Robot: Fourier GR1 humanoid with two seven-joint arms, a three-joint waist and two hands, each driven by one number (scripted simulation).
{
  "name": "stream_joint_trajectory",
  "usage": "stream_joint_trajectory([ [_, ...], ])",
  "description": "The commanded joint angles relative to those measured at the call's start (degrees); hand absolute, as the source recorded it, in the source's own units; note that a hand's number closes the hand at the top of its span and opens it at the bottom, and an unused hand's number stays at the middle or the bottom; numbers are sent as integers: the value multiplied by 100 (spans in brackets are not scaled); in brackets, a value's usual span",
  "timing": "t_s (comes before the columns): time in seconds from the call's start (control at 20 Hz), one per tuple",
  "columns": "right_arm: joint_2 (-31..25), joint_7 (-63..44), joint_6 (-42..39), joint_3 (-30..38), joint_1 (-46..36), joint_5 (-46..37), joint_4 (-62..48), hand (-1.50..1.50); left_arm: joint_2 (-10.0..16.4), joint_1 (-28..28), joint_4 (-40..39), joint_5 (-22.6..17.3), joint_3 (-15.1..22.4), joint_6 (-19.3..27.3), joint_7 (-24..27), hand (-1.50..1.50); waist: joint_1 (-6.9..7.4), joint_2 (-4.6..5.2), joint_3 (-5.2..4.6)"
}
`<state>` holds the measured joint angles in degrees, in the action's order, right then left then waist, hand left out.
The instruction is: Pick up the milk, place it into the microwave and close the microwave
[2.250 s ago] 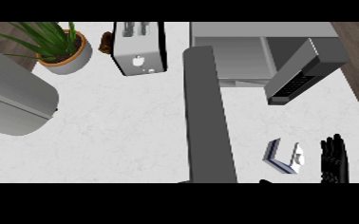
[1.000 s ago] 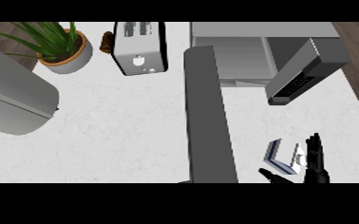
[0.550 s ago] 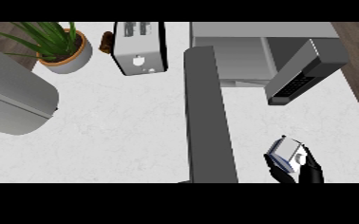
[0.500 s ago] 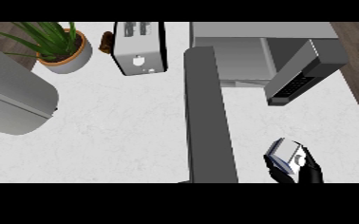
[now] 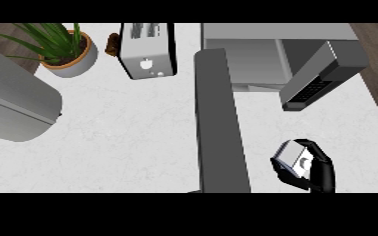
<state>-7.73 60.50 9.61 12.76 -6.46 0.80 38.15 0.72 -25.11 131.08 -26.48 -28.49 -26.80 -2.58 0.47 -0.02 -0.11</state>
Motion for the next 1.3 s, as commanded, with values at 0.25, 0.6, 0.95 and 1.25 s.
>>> stream_joint_trajectory([
  [0.25, -183, 384, -1014, -472, -1329, -361, -920, 150, 109, 102, -63, -207, -71, -60, -118, -150, 113, 32, 25],
  [0.6, -301, -411, -1951, -719, -1335, -129, -20, 150, 56, -235, 430, -533, -259, 48, -423, -150, -1, -16, 11],
  [0.95, 150, -1606, -1017, -1028, -1204, -305, 1473, 150, -39, 9, -17, -121, -262, -192, -129, -150, -37, -11, 9],
  [1.25, 400, -1977, -388, -1048, -1884, -604, 1131, 150, -62, -312, 64, -522, -536, -395, -190, -150, 38, 2, 12],
])
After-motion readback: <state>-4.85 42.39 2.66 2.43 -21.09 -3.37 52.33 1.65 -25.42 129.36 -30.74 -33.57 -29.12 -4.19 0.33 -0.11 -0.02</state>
